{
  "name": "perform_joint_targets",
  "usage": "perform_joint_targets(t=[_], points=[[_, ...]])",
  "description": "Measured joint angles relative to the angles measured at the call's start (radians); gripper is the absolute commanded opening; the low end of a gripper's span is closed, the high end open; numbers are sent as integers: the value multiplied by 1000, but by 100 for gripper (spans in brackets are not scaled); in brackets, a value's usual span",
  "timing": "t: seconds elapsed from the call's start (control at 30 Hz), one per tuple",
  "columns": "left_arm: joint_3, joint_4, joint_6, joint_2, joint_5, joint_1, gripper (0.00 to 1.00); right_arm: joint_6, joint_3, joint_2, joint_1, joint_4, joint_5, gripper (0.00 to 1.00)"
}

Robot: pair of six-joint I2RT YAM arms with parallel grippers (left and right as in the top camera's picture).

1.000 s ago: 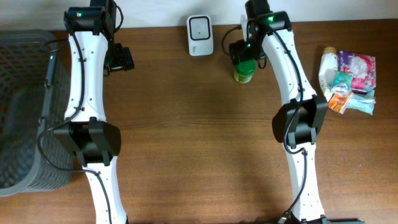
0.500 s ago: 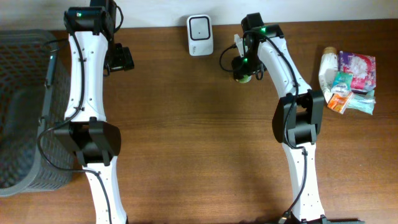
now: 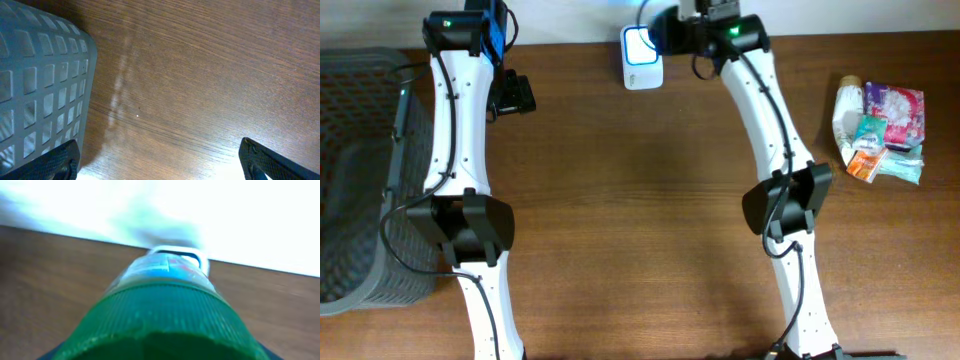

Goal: Scan the item barcode
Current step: 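Carry the green jar right and place it beside the items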

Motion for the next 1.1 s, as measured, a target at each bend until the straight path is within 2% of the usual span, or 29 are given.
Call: perform_joint_targets(t=[0.13,0.17,0.3,0.47,0.57,0.73,0.83,0.93,1.03,1.07,1.1], points=[[0,0,0,0,0,0,99,24,0,2,87,195,104,41],[0,0,0,0,0,0,99,25,0,2,108,239,147,45],[0,1,0,0,0,0,99,24,-99,2,151,430,250,44],[0,0,0,0,0,0,99,25,-147,7,132,431,310,44],[0,1,0,0,0,0,99,54,-147,7,86,354,311,46],[-1,0,0,0,0,0,99,76,-148,-48,-87,72,314,50],[-1,1,0,0,0,0,99,77,-147,-83,-246,-160,327,48],[-1,0,0,0,0,0,99,77,-166,-89,-317,-321,327,48],[-1,0,0,0,0,0,99,77,-268,-92,-385,-376,328,52],[-1,0,0,0,0,0,99,77,-306,-92,-399,-371,328,54],[-1,0,0,0,0,0,99,76,-348,-92,-411,-360,328,71]])
